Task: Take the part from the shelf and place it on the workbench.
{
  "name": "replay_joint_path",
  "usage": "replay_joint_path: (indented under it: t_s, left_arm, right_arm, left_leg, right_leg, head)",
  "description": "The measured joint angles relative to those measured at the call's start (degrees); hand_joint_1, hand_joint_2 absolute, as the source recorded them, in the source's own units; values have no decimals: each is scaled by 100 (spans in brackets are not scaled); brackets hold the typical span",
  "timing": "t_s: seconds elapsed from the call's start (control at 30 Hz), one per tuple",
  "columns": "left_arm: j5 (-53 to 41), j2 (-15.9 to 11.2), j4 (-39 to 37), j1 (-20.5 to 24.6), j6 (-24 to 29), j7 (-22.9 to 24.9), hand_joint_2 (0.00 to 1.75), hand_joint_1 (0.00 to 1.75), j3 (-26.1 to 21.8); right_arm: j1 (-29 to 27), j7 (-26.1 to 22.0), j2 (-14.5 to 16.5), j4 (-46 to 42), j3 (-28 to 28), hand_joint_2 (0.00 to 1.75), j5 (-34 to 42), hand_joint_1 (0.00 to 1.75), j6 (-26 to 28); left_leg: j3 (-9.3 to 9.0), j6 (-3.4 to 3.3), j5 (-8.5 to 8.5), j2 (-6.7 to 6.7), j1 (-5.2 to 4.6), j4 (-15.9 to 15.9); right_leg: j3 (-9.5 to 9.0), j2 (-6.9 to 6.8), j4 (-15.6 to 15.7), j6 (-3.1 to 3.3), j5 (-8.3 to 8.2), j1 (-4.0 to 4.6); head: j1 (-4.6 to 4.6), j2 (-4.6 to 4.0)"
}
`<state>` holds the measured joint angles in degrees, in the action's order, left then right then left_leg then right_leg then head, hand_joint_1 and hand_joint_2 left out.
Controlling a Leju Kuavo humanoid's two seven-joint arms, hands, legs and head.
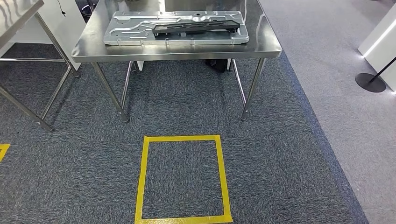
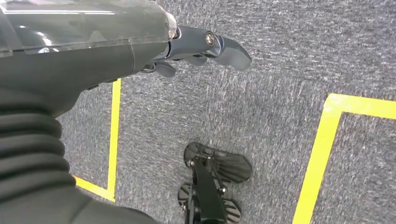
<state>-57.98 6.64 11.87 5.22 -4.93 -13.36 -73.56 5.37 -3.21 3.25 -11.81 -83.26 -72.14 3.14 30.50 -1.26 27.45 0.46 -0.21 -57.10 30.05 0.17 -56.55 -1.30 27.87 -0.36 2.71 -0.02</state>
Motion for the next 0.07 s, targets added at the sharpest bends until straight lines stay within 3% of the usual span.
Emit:
replay_joint_path:
  t_s: [0.03,0.07]
  left_arm:
    - [46,-3,0,-11,0,6,131,0,47]
    - [75,-4,0,-17,0,9,116,0,76]
  right_arm:
    - [-14,0,-3,-4,62,175,59,0,-1]
    - [-21,0,-5,-7,101,175,94,0,-1]
  left_leg:
    - [0,2,-1,0,3,0]
    - [1,2,-2,0,4,0]
  right_leg:
    - [1,0,-3,1,-1,0]
    - [2,0,-4,2,-1,1]
  head:
    - [0,1]
    - [0,0]
